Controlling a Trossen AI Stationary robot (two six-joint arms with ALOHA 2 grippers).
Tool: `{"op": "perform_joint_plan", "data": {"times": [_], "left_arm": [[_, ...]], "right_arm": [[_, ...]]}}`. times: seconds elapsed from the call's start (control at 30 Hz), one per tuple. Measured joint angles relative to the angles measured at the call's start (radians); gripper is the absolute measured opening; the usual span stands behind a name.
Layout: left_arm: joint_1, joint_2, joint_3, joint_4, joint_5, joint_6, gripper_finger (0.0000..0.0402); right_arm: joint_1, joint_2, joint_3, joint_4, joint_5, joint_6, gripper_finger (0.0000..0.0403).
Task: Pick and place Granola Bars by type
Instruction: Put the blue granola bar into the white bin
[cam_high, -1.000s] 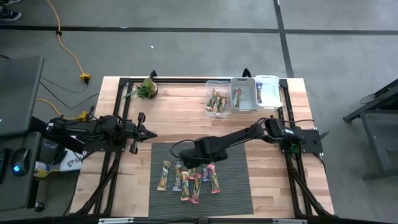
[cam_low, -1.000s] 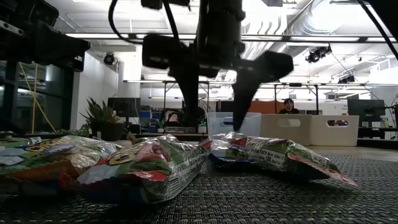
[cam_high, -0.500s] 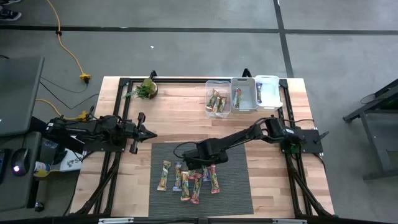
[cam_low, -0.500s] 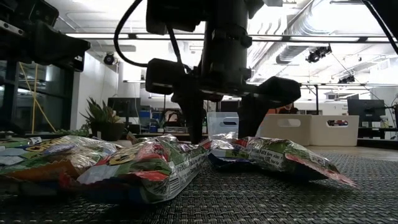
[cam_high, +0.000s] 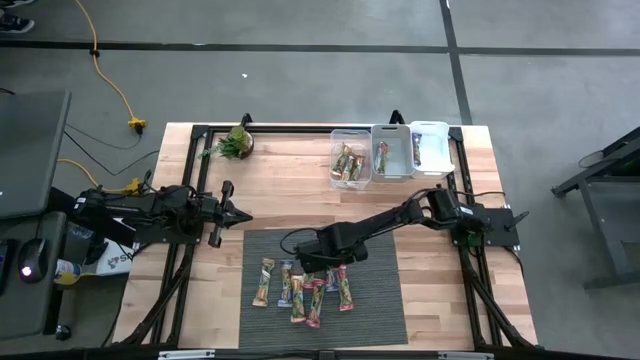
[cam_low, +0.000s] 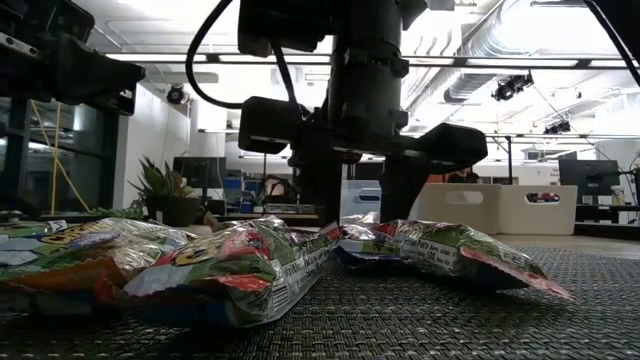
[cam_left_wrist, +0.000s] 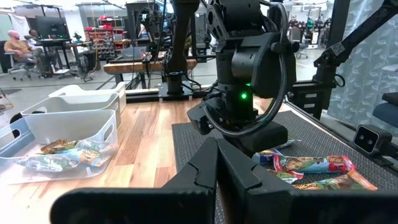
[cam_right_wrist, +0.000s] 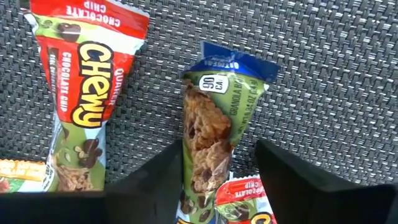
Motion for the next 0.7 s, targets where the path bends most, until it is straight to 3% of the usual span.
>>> {"op": "perform_joint_plan", "data": {"times": [0.7], "left_arm": [[0.0,0.0,0.0,0.0,0.0,0.0,0.0001]], "right_arm": [[0.0,-0.014,-0.003,0.011,0.027,0.0,0.0063]]}}
